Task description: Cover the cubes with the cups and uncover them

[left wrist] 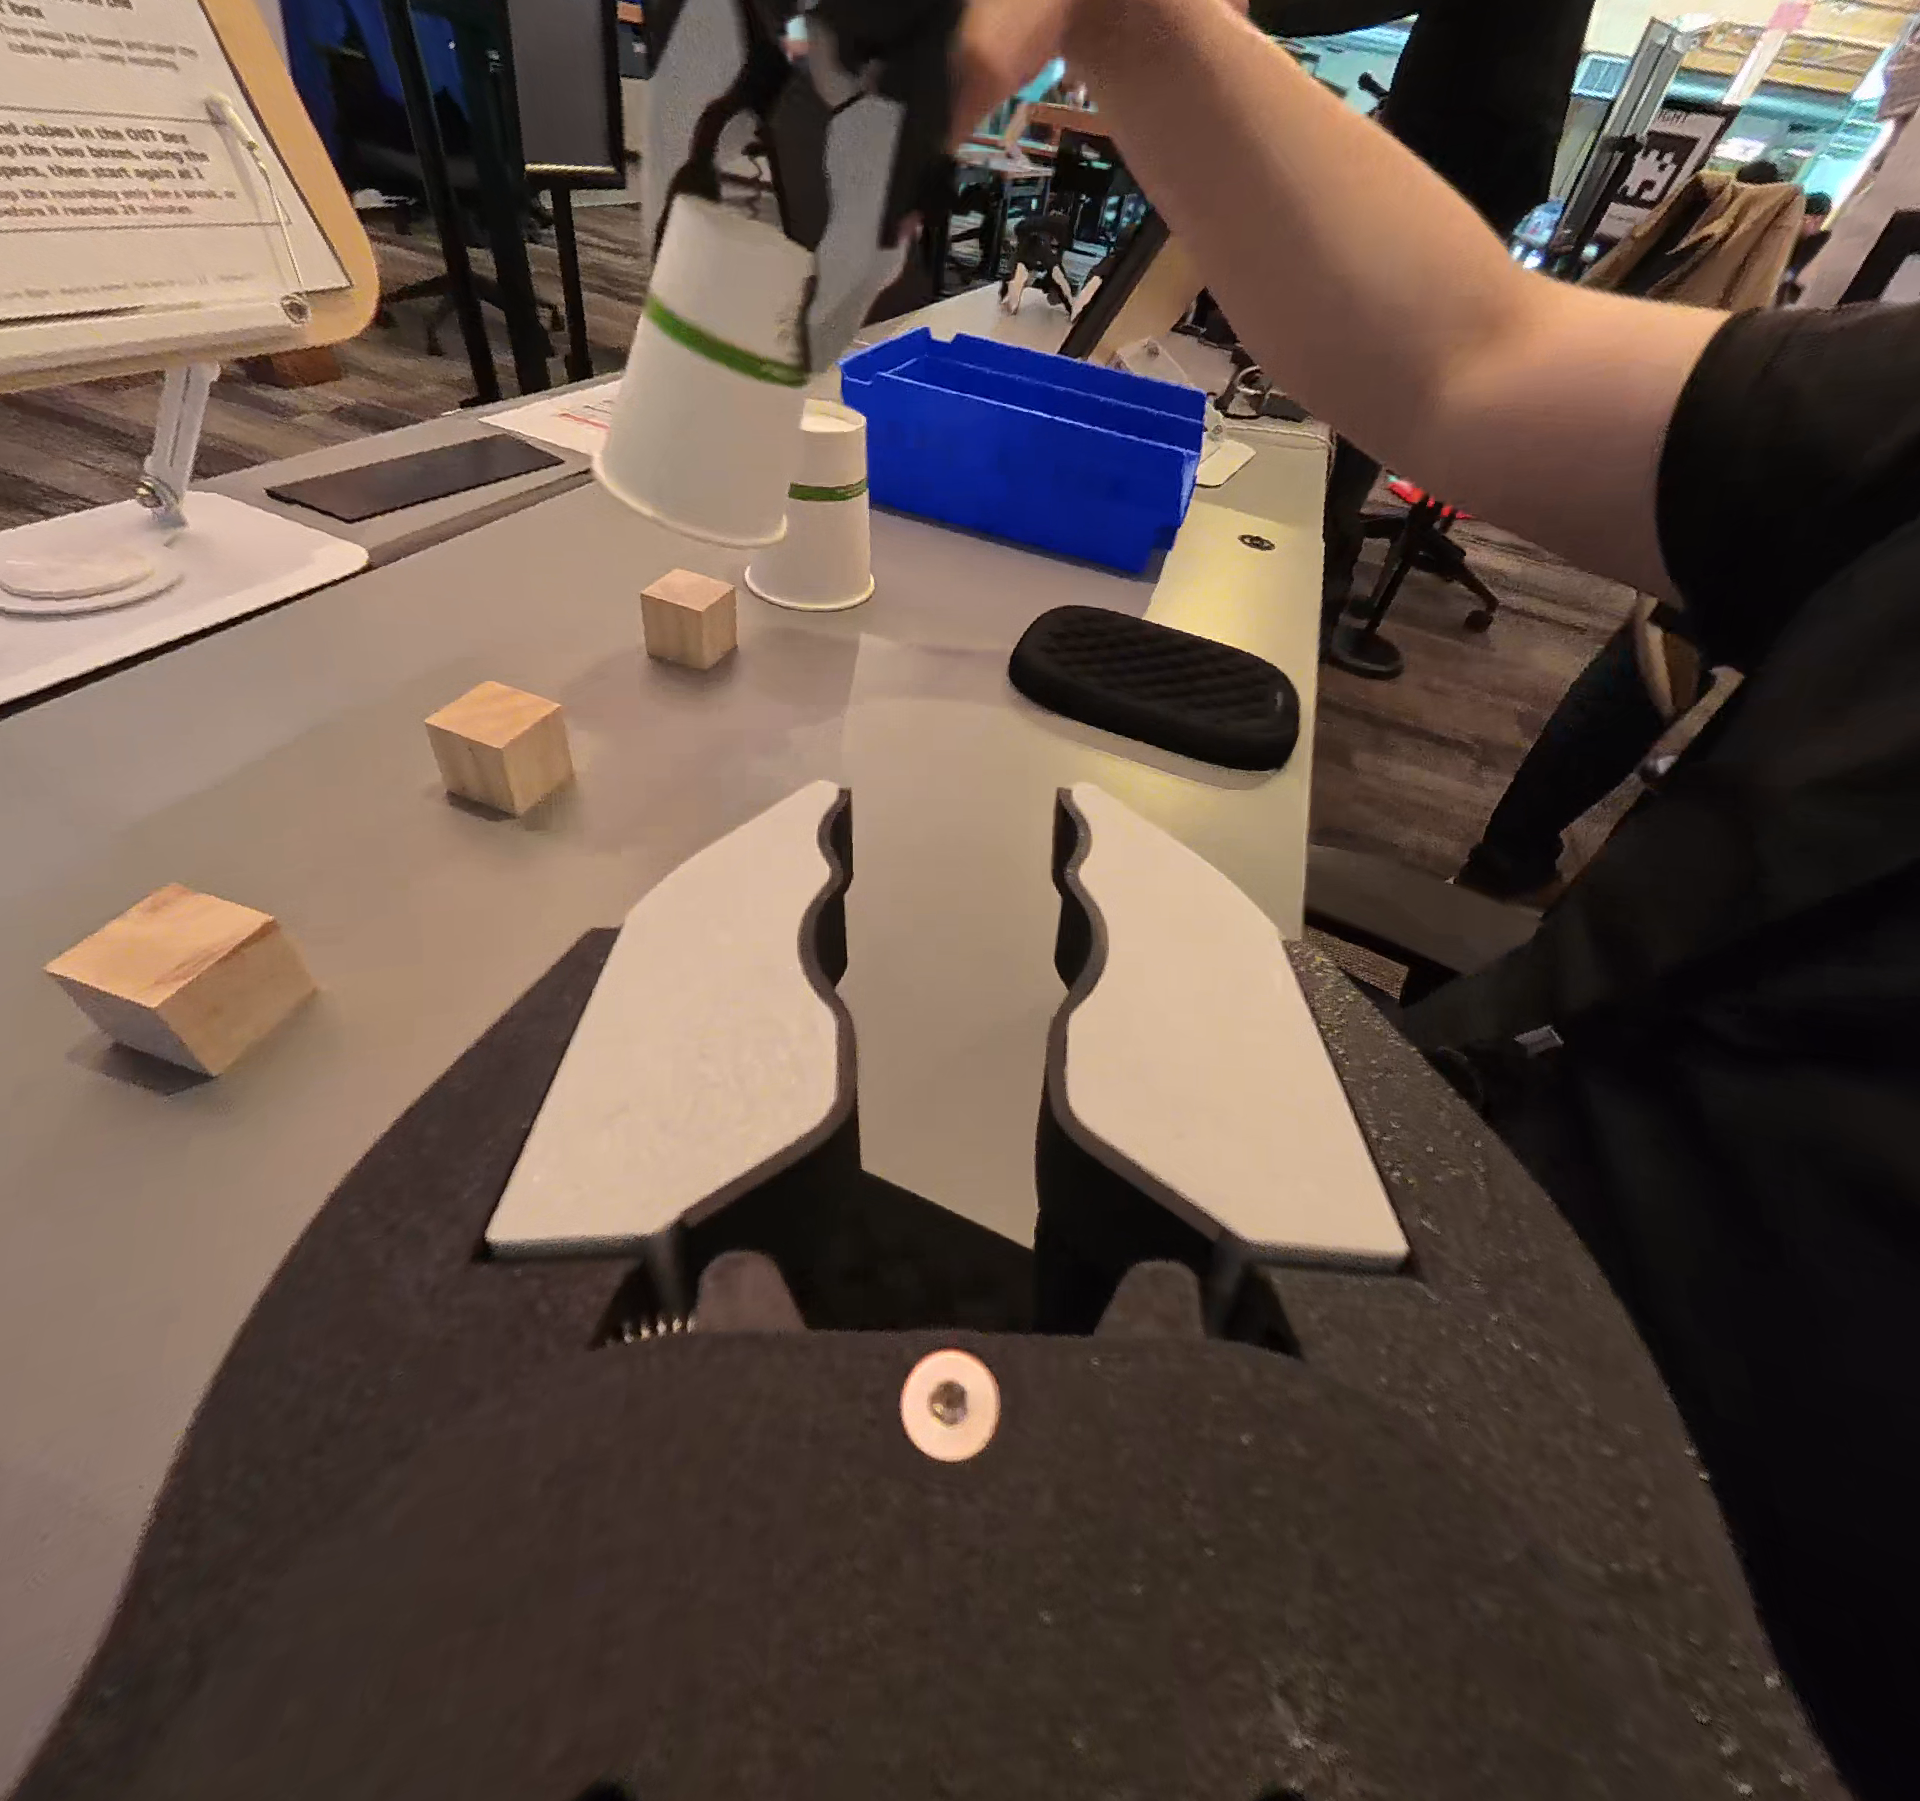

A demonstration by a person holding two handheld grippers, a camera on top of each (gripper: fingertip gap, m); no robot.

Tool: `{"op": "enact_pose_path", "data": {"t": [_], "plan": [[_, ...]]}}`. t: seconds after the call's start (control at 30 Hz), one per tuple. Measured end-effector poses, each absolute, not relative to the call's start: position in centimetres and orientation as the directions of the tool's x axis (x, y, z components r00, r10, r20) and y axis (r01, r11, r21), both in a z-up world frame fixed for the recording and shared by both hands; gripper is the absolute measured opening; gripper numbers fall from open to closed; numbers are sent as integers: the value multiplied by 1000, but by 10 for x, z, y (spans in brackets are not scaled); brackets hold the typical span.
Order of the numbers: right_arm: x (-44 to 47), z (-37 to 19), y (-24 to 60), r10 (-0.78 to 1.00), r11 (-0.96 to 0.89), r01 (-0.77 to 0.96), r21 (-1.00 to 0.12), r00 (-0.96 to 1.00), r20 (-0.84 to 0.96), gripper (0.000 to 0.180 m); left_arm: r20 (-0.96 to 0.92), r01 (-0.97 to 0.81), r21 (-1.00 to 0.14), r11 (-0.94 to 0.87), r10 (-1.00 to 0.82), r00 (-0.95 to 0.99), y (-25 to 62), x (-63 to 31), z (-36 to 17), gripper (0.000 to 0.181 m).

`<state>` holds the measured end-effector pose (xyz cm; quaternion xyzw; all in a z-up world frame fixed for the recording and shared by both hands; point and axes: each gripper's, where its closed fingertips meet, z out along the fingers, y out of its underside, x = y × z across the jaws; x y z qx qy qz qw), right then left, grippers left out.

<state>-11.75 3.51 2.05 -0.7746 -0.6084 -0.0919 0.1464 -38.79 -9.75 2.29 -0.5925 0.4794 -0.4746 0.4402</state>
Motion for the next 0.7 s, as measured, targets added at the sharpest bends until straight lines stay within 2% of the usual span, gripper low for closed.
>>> {"op": "enact_pose_path", "data": {"t": [0.1,0.33,0.7], "plan": [[-104,-2,47,921,-289,956,-60,294,257,76,141,-140,-979,-149,-988,67,-108,-391,25,36],[-93,-44,62,906,-381,920,-97,392,159,76,125,-128,-983,-132,-990,65,-120,-405,26,33],[-87,-79,68,906,-408,913,-25,408,115,76,155,-105,-982,-160,-987,52,-120,-408,25,31]]}}
